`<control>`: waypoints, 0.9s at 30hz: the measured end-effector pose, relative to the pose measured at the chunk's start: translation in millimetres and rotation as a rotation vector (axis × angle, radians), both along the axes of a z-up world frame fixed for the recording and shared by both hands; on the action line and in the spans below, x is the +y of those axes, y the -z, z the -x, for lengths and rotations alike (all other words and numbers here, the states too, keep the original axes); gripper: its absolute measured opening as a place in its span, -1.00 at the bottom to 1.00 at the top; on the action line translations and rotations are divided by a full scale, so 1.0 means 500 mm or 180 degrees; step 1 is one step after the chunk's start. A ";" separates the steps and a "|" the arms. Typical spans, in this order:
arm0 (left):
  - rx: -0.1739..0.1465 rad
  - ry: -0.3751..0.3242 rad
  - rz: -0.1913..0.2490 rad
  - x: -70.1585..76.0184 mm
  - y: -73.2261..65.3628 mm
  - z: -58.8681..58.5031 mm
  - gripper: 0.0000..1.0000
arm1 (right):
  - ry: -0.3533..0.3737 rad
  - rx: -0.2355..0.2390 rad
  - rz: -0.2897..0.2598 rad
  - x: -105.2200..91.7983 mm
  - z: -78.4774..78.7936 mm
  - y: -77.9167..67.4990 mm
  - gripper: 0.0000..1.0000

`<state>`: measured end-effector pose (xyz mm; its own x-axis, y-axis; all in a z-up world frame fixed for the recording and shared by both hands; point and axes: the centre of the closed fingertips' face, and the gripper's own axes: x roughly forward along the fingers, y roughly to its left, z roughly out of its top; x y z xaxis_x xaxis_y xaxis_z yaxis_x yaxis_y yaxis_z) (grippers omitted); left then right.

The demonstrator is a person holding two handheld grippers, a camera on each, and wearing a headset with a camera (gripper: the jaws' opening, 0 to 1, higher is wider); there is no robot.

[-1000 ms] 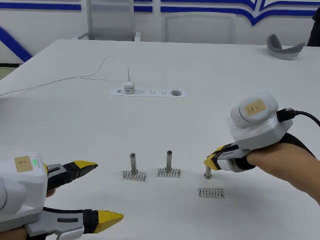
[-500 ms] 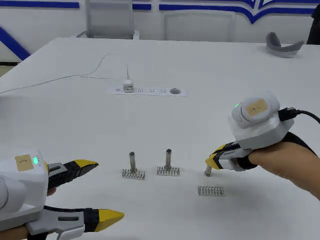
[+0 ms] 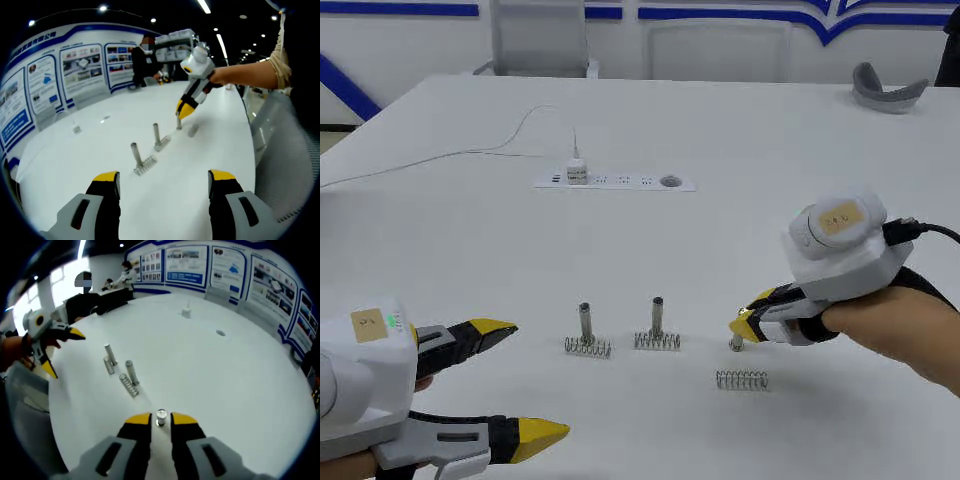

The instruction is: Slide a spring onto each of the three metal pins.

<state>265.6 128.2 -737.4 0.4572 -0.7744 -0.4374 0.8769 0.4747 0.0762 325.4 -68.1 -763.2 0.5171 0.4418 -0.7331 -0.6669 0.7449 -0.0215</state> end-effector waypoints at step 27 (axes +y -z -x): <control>0.0011 0.0040 -0.0044 -0.006 0.000 0.006 0.45 | -0.0527 0.0224 -0.0118 0.003 0.085 0.044 -0.65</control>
<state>262.4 125.1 -737.5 0.4459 -0.7739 -0.4497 0.8831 0.4624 0.0797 282.8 -66.5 -785.0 0.3830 0.5440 -0.7465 -0.7794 0.6241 0.0549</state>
